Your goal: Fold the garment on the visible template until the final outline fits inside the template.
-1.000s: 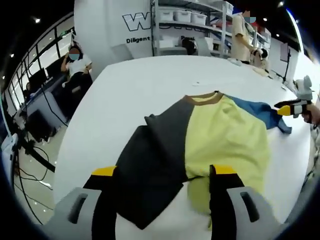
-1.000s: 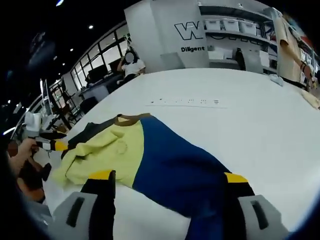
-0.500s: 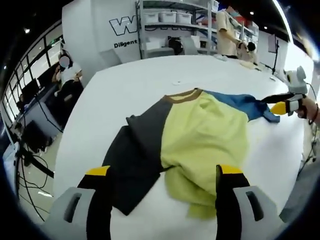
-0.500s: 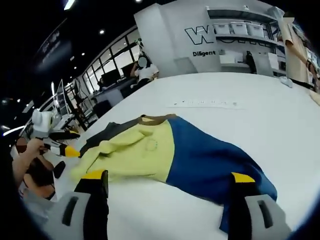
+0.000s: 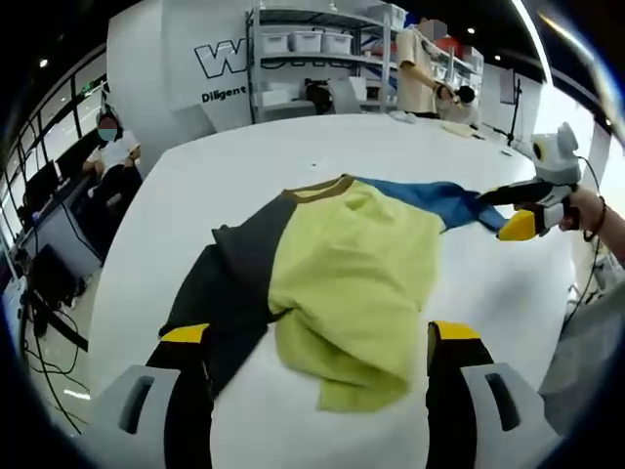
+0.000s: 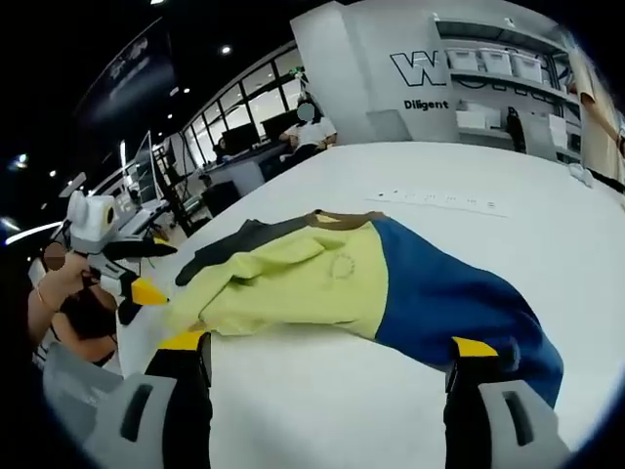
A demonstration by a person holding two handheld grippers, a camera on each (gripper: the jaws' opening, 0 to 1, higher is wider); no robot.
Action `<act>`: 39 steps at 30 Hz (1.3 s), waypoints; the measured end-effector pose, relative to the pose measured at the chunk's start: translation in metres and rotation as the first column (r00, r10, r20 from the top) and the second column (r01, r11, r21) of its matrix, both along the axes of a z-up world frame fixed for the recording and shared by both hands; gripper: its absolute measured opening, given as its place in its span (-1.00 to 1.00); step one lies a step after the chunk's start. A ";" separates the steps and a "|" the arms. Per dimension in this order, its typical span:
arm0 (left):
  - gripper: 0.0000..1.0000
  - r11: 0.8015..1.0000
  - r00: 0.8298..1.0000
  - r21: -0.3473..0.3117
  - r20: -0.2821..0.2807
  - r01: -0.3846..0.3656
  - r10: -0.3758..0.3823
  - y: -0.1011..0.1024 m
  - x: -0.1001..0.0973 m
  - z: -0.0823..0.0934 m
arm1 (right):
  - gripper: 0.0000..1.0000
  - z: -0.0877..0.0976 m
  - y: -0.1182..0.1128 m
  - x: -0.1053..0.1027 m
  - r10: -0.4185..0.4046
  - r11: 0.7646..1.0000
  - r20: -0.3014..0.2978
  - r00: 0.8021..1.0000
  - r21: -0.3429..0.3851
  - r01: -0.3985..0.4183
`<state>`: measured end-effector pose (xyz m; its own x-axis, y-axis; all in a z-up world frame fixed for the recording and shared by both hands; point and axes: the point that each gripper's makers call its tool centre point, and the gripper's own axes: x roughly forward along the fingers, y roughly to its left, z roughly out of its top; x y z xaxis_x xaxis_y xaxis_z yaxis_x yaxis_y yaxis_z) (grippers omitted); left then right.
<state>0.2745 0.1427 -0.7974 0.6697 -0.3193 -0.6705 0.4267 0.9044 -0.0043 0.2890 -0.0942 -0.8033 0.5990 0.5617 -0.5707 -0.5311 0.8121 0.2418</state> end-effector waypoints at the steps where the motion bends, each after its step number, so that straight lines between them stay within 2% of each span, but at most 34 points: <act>1: 0.77 1.000 1.000 -0.001 0.000 0.003 -0.003 -0.001 -0.001 0.000 | 0.98 0.000 0.001 -0.001 0.003 1.000 -0.001 1.000 -0.002 -0.003; 5: 0.75 0.999 0.999 0.006 0.014 0.040 -0.040 -0.009 -0.005 0.001 | 0.98 0.001 0.014 -0.010 0.032 0.999 0.006 0.999 -0.008 -0.032; 12: 0.71 0.997 0.997 0.001 -0.001 0.081 -0.081 -0.020 -0.018 -0.004 | 0.96 0.000 0.036 -0.026 0.105 0.994 0.020 0.994 -0.026 -0.105; 17: 0.65 0.994 0.993 0.020 -0.039 0.108 -0.107 -0.025 -0.030 -0.017 | 0.71 -0.003 0.054 -0.036 0.160 0.986 0.037 0.986 -0.053 -0.158; 20: 0.59 0.993 0.992 0.015 -0.041 0.121 -0.120 -0.028 -0.034 -0.020 | 0.61 -0.002 0.068 -0.042 0.201 0.979 0.052 0.978 -0.058 -0.198; 23: 0.51 0.992 0.991 0.012 -0.043 0.127 -0.127 -0.030 -0.036 -0.022 | 0.42 -0.002 0.077 -0.044 0.227 0.972 0.071 0.971 -0.071 -0.222; 29: 0.19 0.990 0.989 0.028 -0.055 0.137 -0.136 -0.030 -0.040 -0.033 | 0.18 -0.010 0.096 -0.045 0.281 0.957 0.105 0.954 -0.100 -0.271; 32: 0.05 0.991 0.990 0.010 -0.057 0.132 -0.132 -0.033 -0.042 -0.036 | 0.00 -0.017 0.104 -0.043 0.307 0.948 0.119 0.944 -0.128 -0.292; 37: 0.04 0.986 0.985 0.025 -0.062 0.163 -0.161 -0.039 -0.045 -0.043 | -0.07 -0.029 0.116 -0.037 0.317 0.944 0.114 0.942 -0.132 -0.302; 39: -0.02 0.982 0.981 0.054 -0.082 0.180 -0.175 -0.038 -0.048 -0.049 | -0.12 -0.036 0.119 -0.034 0.313 0.945 0.114 0.943 -0.136 -0.297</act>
<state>0.2264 0.1049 -0.8466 0.5523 -0.3852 -0.7393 0.5810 0.8138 0.0100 0.2546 0.0248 -0.8397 0.4834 0.6643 -0.5702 -0.7785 0.6241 0.0671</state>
